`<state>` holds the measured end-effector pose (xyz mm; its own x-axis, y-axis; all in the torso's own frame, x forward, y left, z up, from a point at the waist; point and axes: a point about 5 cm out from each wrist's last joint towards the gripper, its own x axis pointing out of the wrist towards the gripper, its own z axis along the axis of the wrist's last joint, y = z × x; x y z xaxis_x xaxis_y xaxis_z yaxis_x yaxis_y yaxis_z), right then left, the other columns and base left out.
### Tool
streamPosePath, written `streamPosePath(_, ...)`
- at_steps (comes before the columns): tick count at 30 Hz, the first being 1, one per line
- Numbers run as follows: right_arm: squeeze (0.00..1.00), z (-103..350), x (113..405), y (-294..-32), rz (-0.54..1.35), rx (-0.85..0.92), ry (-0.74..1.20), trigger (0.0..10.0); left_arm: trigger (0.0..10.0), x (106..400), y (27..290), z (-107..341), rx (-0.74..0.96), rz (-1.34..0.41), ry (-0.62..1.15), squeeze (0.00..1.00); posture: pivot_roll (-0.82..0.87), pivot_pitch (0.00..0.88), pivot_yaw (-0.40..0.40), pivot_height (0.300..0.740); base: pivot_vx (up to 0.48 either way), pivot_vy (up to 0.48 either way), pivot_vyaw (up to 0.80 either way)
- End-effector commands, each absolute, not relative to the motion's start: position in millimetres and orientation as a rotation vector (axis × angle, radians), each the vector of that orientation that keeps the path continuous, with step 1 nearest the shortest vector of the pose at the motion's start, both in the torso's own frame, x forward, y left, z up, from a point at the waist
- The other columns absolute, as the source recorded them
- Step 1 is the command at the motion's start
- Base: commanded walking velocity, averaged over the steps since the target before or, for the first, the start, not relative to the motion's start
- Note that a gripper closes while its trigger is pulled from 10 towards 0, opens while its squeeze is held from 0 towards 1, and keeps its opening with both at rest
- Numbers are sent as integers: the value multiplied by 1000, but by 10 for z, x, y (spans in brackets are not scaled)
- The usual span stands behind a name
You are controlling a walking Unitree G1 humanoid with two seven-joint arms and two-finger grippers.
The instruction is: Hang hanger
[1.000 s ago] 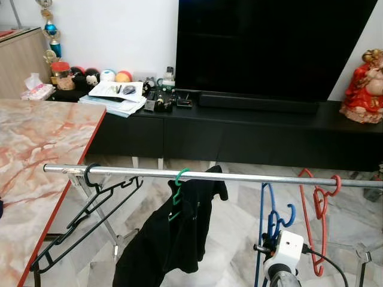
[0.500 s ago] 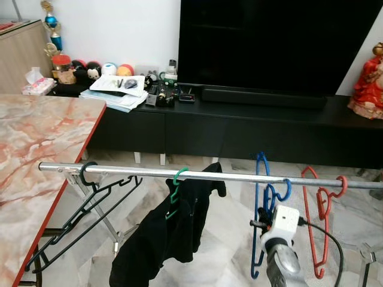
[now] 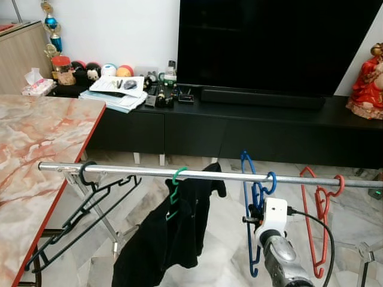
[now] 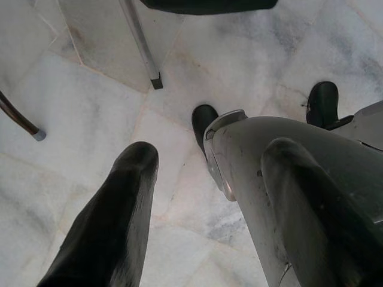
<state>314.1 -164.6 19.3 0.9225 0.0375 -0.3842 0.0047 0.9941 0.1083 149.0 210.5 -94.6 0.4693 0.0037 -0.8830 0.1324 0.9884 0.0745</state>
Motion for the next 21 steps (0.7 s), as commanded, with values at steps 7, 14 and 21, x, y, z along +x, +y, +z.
streamPosePath(7, 0, 135, 3125, -1663, 49, 108, 482, 10000, 10000, 1429, 2042, -984, 125, -106, 1120, 0, 114, 0, -97, 740, 0, 0, 0)
streamPosePath(14, 1000, 163, 3151, -1680, 58, 125, 480, 10000, 10000, 1426, 2039, -985, 123, -107, 1122, 0, 114, 0, -98, 740, 0, 0, 0)
streamPosePath(21, 1000, 189, 3146, -1675, 38, 137, 423, 10000, 10000, 1431, 2037, -984, 124, -110, 1123, 0, 110, 0, -96, 740, 0, 0, 0)
